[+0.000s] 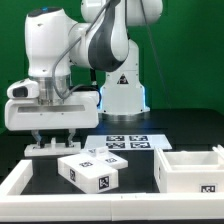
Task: Assemble cabinet
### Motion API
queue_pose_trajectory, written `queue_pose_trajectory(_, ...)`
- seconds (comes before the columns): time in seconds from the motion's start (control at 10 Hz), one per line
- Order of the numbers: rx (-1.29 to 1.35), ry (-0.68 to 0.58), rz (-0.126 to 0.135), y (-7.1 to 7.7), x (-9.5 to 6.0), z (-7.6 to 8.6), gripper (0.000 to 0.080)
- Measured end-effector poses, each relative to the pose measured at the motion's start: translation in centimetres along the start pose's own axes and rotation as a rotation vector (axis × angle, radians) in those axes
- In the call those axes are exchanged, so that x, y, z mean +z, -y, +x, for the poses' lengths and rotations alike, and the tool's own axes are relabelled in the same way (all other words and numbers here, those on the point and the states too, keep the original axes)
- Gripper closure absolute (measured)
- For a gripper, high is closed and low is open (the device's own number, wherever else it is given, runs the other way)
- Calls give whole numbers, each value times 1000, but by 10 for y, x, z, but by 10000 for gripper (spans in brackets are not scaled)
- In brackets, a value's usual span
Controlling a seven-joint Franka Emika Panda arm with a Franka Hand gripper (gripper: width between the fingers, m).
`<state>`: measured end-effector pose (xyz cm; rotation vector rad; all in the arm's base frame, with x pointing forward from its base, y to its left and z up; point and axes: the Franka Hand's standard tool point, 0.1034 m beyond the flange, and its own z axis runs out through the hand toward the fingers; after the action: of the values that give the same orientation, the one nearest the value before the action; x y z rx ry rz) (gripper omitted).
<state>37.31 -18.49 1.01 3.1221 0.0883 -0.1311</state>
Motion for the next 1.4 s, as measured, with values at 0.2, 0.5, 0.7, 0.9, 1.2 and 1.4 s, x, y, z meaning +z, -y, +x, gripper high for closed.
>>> queue_pose_trajectory(0.2, 13, 0, 0, 1, 0, 0, 542)
queue_pose_trajectory(0.5, 129, -8, 11, 13, -9, -6, 735)
queue_pose_trajectory(0.7, 236, -17, 37, 40, -27, -3, 735)
queue_pose_trajectory(0.9, 327, -15, 63, 69, -40, 11, 735)
queue_pose_trajectory(1.2, 352, -38, 49, 99, -48, 36, 735)
queue_pose_trajectory(1.4, 318, -47, 38, 84, -42, 33, 735)
